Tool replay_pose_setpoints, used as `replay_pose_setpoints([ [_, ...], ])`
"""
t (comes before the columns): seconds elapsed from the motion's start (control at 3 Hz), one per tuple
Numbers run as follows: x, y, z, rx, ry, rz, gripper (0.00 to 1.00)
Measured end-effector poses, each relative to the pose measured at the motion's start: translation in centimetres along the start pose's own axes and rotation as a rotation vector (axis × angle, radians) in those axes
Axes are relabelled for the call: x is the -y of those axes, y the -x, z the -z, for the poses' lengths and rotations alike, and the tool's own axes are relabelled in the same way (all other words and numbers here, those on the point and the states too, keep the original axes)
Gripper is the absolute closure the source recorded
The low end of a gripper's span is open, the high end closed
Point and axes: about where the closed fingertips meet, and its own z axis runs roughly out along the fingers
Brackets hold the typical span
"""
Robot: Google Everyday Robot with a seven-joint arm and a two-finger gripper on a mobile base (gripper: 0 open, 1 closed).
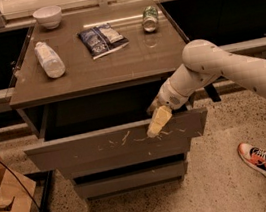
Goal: Open top drawer
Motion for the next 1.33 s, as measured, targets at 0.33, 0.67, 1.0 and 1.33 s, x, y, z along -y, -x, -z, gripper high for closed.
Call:
replay_pose_setpoints([
  [0.33, 0.0, 0.0, 0.0, 0.000, 0.000, 0.000, 0.00],
  [0.67, 0.0, 0.0, 0.0, 0.000, 0.000, 0.000, 0.00],
  [1.0, -0.5, -0.7, -0.4, -0.060, 0.015, -0.013, 0.00],
  [1.33, -2.6, -3.1, -0.1, -0.121, 0.049, -0.076, 0.00],
])
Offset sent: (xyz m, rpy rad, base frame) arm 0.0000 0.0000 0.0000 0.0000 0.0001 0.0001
